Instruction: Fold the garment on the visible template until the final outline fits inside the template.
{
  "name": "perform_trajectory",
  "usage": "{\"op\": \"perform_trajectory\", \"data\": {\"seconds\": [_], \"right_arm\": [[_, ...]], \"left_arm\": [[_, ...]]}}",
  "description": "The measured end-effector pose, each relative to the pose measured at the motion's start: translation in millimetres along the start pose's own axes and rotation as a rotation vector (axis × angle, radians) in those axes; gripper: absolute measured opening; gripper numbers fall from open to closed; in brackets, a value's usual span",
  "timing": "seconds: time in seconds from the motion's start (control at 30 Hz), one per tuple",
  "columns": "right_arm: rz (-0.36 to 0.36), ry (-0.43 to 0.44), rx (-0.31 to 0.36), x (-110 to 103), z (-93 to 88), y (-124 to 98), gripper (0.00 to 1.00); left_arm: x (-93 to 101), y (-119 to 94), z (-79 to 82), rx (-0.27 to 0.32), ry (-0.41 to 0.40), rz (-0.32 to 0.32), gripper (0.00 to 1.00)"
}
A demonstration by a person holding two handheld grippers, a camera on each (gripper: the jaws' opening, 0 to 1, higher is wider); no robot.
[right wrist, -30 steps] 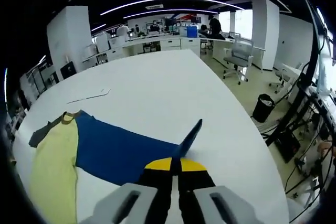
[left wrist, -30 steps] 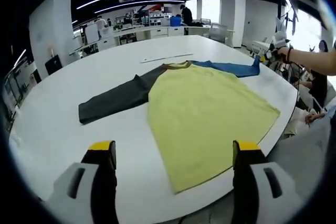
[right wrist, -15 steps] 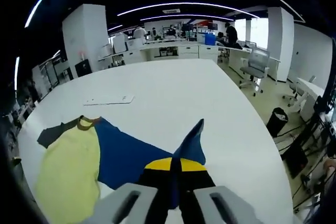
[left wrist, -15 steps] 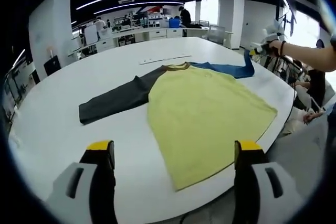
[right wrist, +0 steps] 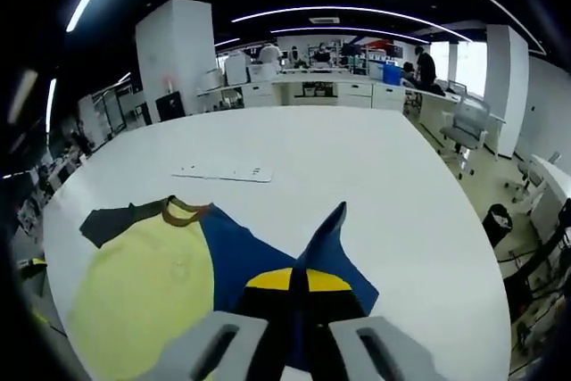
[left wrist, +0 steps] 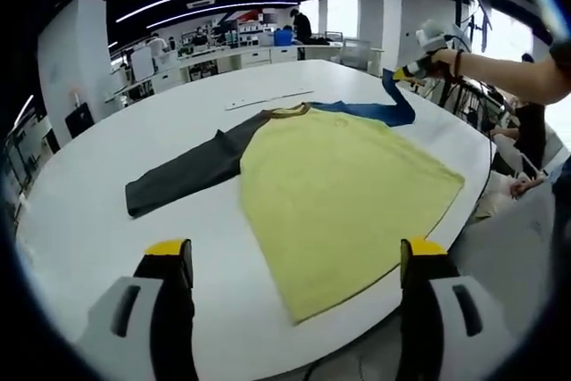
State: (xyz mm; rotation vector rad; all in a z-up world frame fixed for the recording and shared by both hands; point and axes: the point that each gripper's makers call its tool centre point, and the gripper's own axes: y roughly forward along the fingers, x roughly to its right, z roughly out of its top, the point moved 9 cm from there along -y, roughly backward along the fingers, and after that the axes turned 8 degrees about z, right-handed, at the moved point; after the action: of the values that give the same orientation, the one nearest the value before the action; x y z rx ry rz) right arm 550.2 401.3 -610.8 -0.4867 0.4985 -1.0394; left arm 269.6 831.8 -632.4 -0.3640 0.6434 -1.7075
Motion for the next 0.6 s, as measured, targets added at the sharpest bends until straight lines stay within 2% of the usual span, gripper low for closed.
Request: {"op": "perform_trajectory", "data": {"seconds": [0.23, 0.6], "right_arm": [[0.042, -0.012, -0.028, -19.5, 6.8, 14.7, 0.00], [0.133, -0.036, -0.036, -66.6, 24.2, 36.7, 0.00]], "left_arm": [[0.8, -0.1, -1.0, 0.000, -0.004, -0.005, 0.94], [0.5, 1.8, -4.8, -0.011, -0.007, -0.011, 0.94]]}}
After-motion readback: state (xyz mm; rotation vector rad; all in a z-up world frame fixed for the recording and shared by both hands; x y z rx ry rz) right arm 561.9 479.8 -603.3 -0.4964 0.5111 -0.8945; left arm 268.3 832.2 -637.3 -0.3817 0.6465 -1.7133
